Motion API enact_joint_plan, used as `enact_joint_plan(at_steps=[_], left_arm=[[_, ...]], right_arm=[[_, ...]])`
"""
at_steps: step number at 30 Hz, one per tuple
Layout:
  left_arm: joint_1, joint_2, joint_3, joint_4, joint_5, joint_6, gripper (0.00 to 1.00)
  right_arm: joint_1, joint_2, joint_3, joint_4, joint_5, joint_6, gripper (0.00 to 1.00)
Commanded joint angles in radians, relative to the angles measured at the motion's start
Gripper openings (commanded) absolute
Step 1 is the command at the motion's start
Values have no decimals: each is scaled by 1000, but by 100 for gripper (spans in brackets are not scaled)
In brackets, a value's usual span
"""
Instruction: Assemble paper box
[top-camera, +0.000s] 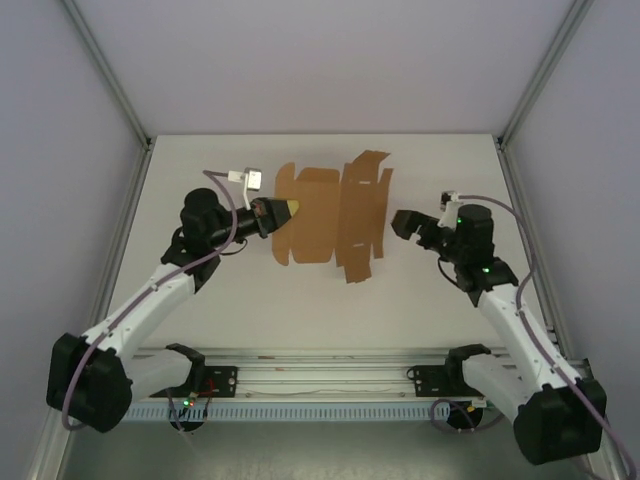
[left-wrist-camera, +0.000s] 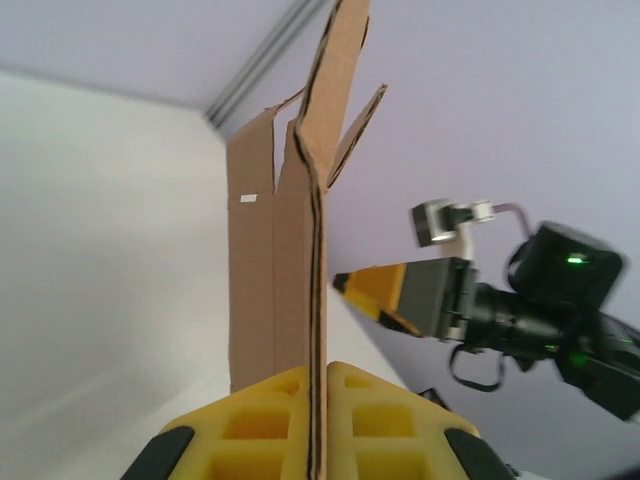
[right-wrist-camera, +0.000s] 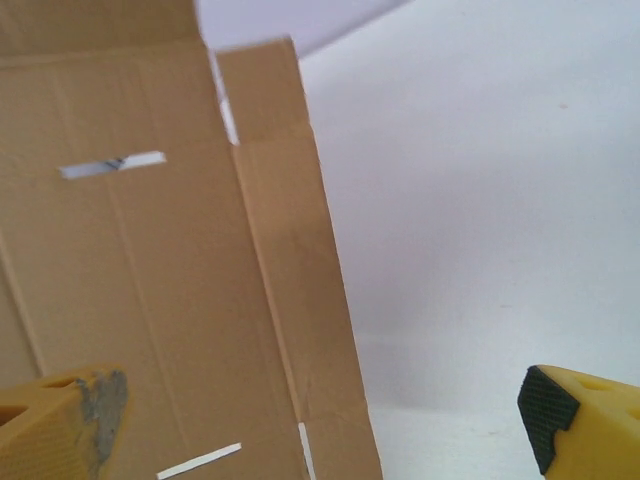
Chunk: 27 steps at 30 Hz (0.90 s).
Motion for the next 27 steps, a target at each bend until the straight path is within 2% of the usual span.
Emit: enact_joint_plan(at_steps=[1,9,14,17,18,22,27], left_arm=[[3,-65,20,101,56,-41,0],[3,-154,18,91,71,-79,0],[1,-179,-3,119,64,-104,0],[2,-204,-11,105,50,-98,0],[0,-211,-11,93,43,-95,0],[1,-241,-16,30,-4,-62,0],[1,-270,-35,-55,-82,-40,0]], right_arm=[[-43,-37,-27,44,-257,-1,98],[-75,6,-38,251,-443,85,82],[-76,49,-7,305,-508,100,59],[-77,43,-2,313,-545,83,56],[-76,38,-4,315,-546,83,52],[-77,8,-11,299,-532,54,24],[-77,-15,-19,282,-526,6,6]])
